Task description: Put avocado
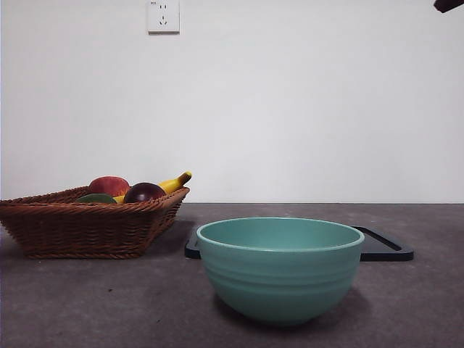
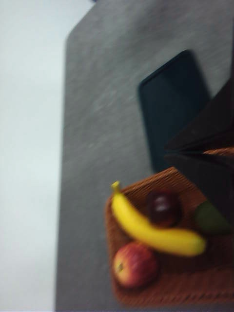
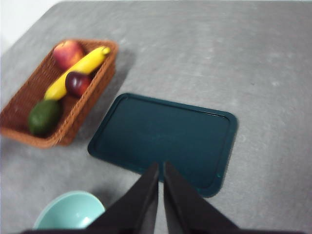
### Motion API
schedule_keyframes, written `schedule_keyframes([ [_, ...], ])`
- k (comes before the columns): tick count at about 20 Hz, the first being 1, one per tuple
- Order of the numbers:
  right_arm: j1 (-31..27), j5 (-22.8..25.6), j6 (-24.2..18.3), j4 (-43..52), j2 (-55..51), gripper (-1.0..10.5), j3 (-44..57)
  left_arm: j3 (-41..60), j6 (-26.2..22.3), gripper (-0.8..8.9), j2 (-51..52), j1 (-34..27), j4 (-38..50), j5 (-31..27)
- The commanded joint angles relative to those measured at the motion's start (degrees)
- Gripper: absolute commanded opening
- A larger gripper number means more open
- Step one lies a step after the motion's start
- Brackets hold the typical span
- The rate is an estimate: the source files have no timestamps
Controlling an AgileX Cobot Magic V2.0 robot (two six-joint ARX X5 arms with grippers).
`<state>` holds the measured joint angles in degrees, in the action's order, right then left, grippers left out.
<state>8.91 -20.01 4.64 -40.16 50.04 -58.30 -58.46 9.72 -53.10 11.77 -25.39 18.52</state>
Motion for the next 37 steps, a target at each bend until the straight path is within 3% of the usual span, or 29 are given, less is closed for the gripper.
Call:
schedule_keyframes([
  [1,3.7,3.0,-2.2,-1.4,0.8,0.1,-1.1,-1.3,-2.0,0.09,-1.7,2.8,-1.8,0.4],
  [6,5.5,5.1,-4.2,-3.0,0.8,0.1,-1.1,-1.3,-2.9,0.09,-1.9,5.2,-2.3,0.4],
  [7,5.5,7.5,-3.8,-3.1,0.8,0.1,-1.1,-1.3,-2.9,0.09,-1.9,5.2,-2.4,0.4],
  [9,5.5,17.6,-0.8,-3.2,0.8,0.1,-1.1,-1.3,-3.1,0.09,-1.9,4.9,-2.4,0.4],
  [11,5.5,21.9,-0.9,-3.2,0.8,0.1,-1.1,-1.3,-4.9,0.09,-2.0,4.9,-2.6,0.4],
  [15,5.2,21.6,-4.8,-3.1,0.8,0.1,-1.1,-1.3,-9.4,0.46,-2.1,4.6,-4.0,0.2],
  [19,2.1,21.2,-6.7,-1.8,1.0,0.8,-1.1,-1.3,-9.7,3.12,-2.9,3.6,-4.3,-6.3],
  [21,-0.9,17.4,-8.5,-1.9,1.3,0.8,-1.1,-1.3,-9.4,3.63,-3.8,2.6,-5.7,-6.4],
  [23,-3.1,11.2,-8.3,-2.1,1.6,2.8,-1.1,-1.3,-9.0,4.85,-4.7,1.9,-8.2,-6.5],
  [25,-3.5,10.1,-8.2,-2.1,1.6,5.8,-1.1,-1.3,-9.0,5.80,-5.4,1.8,-9.8,-6.5],
  [26,-3.5,10.2,-8.1,-2.1,1.6,5.9,-1.1,-1.3,-9.0,6.10,-5.5,1.8,-9.8,-6.5],
  [31,-3.5,10.1,-8.1,-2.0,1.6,5.9,-1.1,-1.3,-9.2,6.34,-5.6,1.9,-8.6,-6.5],
  [37,-3.5,10.1,-8.1,-1.9,1.6,5.9,-1.1,-1.7,-4.4,6.25,-7.5,1.8,-11.2,-6.5],
])
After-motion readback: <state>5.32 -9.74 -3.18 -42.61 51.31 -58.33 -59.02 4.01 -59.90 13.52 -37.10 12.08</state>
